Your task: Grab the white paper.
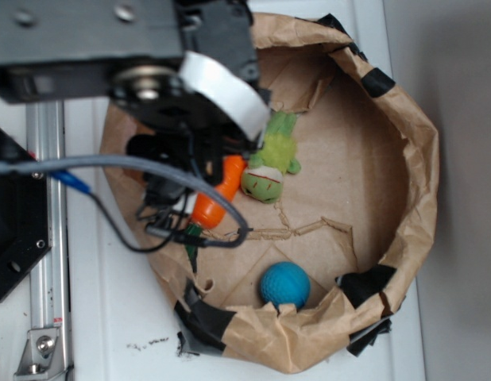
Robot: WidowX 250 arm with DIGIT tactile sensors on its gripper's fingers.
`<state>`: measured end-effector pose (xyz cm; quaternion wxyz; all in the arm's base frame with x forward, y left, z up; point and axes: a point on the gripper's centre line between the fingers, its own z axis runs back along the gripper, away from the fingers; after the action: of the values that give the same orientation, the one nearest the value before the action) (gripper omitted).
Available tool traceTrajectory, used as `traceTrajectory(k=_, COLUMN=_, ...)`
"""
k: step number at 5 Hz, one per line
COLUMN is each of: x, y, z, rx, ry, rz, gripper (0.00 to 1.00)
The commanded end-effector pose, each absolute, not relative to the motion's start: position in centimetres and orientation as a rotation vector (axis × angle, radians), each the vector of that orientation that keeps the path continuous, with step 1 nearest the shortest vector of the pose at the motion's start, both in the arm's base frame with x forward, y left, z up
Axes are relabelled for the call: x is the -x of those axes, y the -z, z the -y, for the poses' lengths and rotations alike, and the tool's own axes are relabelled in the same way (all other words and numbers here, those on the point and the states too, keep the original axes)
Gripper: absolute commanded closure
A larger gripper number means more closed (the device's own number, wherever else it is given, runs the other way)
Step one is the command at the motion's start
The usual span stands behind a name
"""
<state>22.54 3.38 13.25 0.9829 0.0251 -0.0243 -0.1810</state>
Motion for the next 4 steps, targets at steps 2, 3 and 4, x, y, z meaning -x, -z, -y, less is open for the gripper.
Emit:
traceTrajectory(k=2, x=-23.7, y=-12.1, z=-5.4, rx=-0.12, ry=0.539, rz=0.015, gripper=0.0)
traceTrajectory(k=3, x=-23.7, y=-12.1, z=-5.4, rx=-0.12, ry=0.539, rz=0.015, gripper=0.0)
traceTrajectory(k=4, x=-23.4, y=-7.5, z=-6.8, rx=-0.154, ry=0.728, rz=-0.064, gripper=0.0)
